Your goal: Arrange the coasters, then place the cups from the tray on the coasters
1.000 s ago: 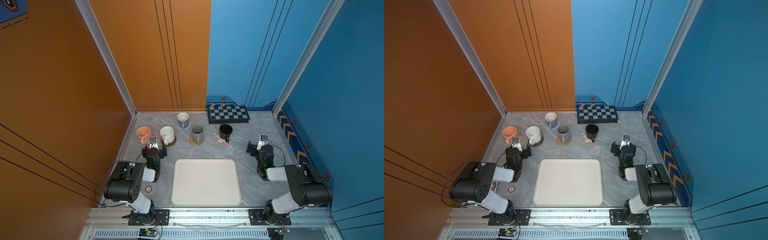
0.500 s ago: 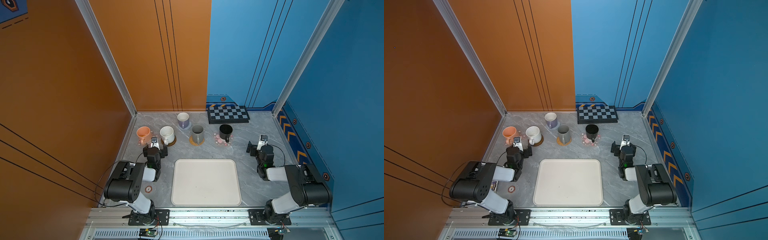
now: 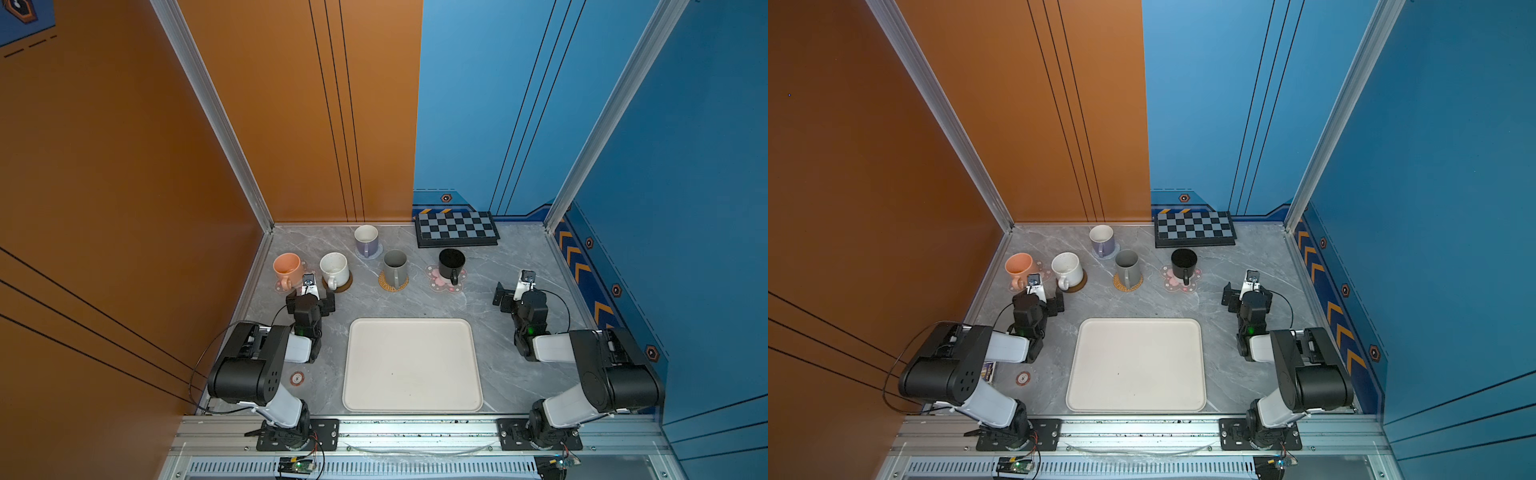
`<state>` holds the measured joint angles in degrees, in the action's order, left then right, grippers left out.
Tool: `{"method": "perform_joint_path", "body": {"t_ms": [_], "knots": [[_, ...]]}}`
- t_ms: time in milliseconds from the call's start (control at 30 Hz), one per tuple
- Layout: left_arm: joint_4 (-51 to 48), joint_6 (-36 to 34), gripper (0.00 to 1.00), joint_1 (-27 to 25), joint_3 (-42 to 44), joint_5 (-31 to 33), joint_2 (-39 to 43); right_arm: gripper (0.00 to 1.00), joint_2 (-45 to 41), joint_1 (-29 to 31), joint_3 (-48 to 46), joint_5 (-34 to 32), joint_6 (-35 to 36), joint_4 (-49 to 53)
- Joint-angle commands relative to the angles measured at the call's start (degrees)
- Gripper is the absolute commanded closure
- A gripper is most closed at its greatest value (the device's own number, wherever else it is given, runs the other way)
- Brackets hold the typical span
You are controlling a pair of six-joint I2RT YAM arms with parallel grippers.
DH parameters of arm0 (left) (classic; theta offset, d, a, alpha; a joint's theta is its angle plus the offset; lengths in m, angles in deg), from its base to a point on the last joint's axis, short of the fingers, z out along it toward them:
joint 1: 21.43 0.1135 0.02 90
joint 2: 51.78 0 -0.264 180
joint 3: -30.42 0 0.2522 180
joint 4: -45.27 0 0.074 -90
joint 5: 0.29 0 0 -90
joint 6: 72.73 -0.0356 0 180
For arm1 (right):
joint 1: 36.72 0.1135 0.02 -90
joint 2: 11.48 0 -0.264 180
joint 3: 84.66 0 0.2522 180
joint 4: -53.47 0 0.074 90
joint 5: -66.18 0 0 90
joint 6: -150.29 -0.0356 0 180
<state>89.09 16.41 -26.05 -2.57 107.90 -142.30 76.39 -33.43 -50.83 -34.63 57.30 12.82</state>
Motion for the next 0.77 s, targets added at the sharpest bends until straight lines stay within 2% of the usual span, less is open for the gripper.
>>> {"method": "perform_joint_path", "body": {"t_ms": [0,733], "knots": [[-0.36,-0.18,0.02,-0.35,-1.10,1.08,0.31,0.00,0.72,-0.48,0.83,-1.36,-0.66,1.50],[-1.42,1.00,0.02,0.75,-1.32,0.28,0.52,0.00,0.72,-0.48,0.84,-1.33,-0.63,1.50]]}}
